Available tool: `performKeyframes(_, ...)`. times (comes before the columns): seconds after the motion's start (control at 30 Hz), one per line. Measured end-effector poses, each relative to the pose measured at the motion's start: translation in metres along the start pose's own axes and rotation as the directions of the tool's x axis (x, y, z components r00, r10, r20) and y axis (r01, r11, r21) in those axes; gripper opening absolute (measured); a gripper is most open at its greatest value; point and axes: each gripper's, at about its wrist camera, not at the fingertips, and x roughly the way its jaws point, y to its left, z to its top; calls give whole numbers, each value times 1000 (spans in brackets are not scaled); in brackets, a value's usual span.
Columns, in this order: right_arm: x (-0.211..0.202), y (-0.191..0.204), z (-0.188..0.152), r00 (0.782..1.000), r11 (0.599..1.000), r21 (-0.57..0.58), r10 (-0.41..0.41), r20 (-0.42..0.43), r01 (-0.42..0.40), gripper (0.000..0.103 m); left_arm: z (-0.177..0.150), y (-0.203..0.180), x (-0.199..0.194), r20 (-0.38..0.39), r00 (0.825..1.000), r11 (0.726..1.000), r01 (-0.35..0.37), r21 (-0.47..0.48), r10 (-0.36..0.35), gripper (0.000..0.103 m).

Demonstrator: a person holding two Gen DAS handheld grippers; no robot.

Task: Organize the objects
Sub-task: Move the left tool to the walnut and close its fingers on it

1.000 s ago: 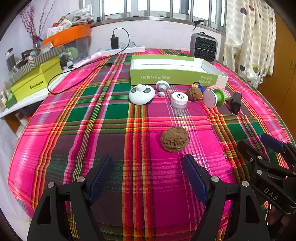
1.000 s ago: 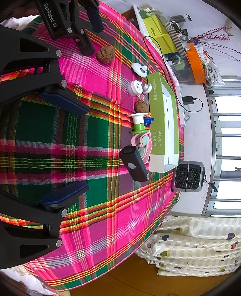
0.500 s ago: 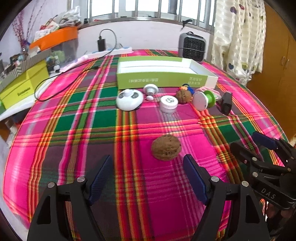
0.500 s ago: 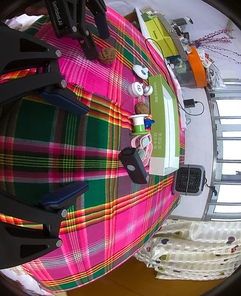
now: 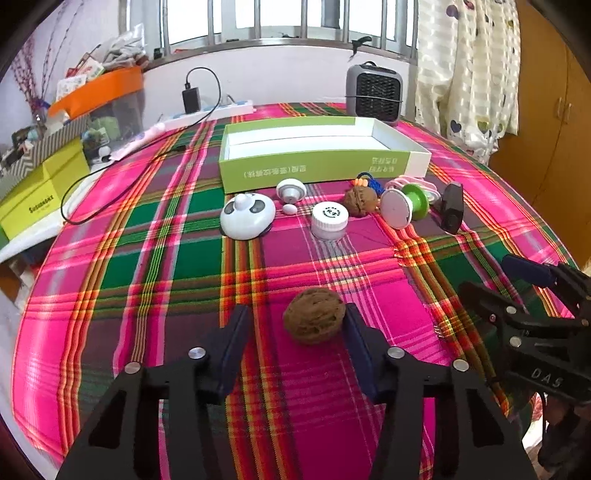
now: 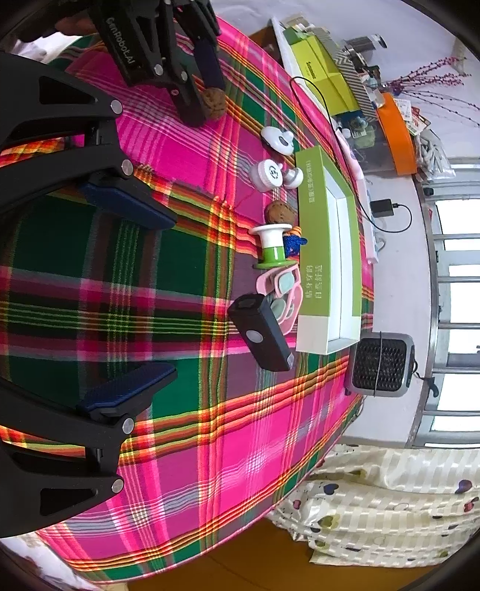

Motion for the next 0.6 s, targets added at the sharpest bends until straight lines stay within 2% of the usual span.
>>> performKeyframes(0.13,5,-7,7,1000,999,37,-1,-15,1,75,3,2,2,0,1000,1000,4,2,-4,34)
performKeyframes(0.17,6,-9,9,1000,999,50,-1,-19,2,72,4,3,2,1,1000,1000,3,7,-3,29)
performKeyframes(0.2,6,-12,11,1000,998,62,5,-21,-4,69,5,2,3,1,1000,1000,2,8,-2,28)
performKeyframes(0.6,19,-20,43,999,994,110,-21,-25,24,60,17,6,13,-6,1000,1000,27,4,-27,28)
